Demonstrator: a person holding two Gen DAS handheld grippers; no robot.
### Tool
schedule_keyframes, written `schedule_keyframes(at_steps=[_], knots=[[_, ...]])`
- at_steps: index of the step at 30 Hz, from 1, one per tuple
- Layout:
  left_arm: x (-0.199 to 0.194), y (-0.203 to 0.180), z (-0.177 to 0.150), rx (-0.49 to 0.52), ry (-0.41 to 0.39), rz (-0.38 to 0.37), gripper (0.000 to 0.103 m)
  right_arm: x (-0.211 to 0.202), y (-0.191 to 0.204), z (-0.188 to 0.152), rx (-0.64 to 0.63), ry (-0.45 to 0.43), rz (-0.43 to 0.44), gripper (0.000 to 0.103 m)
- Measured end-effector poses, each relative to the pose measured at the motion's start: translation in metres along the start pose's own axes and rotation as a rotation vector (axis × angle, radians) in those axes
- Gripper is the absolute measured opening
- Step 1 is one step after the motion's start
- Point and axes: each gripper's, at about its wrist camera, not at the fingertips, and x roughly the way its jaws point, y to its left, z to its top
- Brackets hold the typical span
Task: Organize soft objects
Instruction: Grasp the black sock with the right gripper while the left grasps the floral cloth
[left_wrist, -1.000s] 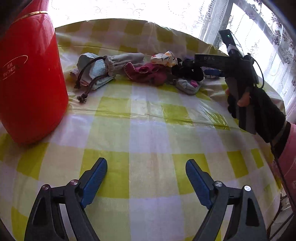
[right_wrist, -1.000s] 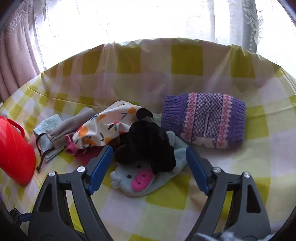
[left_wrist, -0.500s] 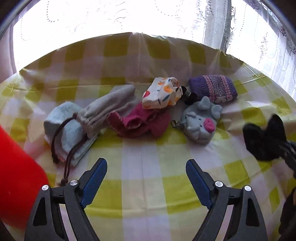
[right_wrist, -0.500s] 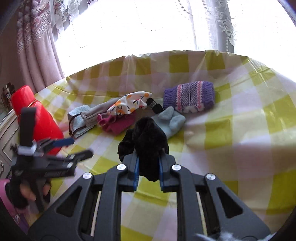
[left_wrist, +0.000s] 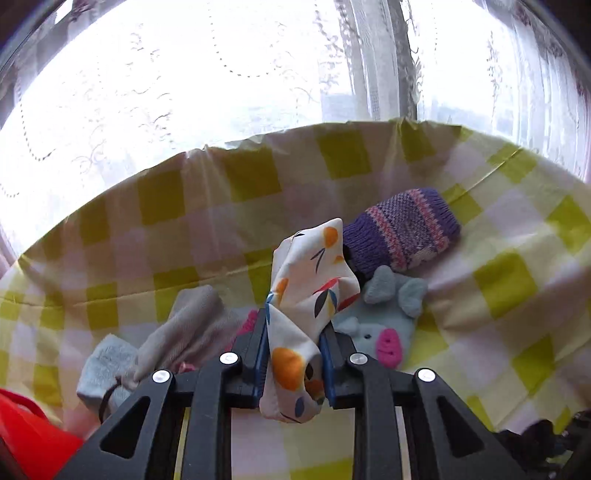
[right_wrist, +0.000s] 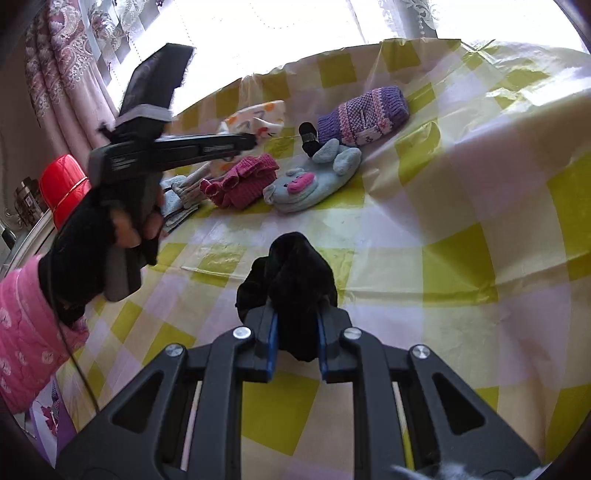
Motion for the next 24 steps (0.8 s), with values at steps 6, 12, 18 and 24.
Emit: schedule_keyframes(at_steps=[6, 12, 18, 24], knots=[[-0.076, 0.014, -0.113, -0.138, 0.167, -0.152, 0.025, 0.010, 0.005, 0.001, -0.028, 0.032, 0.004, 0.020], [-0.097, 0.029, -0.163, -0.214, 0.221, -0.142, 0.037, 0.017, 0.003, 0.001, -0.016, 0.064, -0.009, 0.020], [-0.070, 0.022, -0.153, -0.193, 0.221, -0.073, 0.064, 0.021, 0.000, 0.001, 0.002, 0.079, -0.034, 0.020], [-0.080, 0.009, -0.159, -0.134, 0.225, -0.035, 0.036, 0.022, 0.002, 0.000, -0.004, 0.084, -0.057, 0.020]])
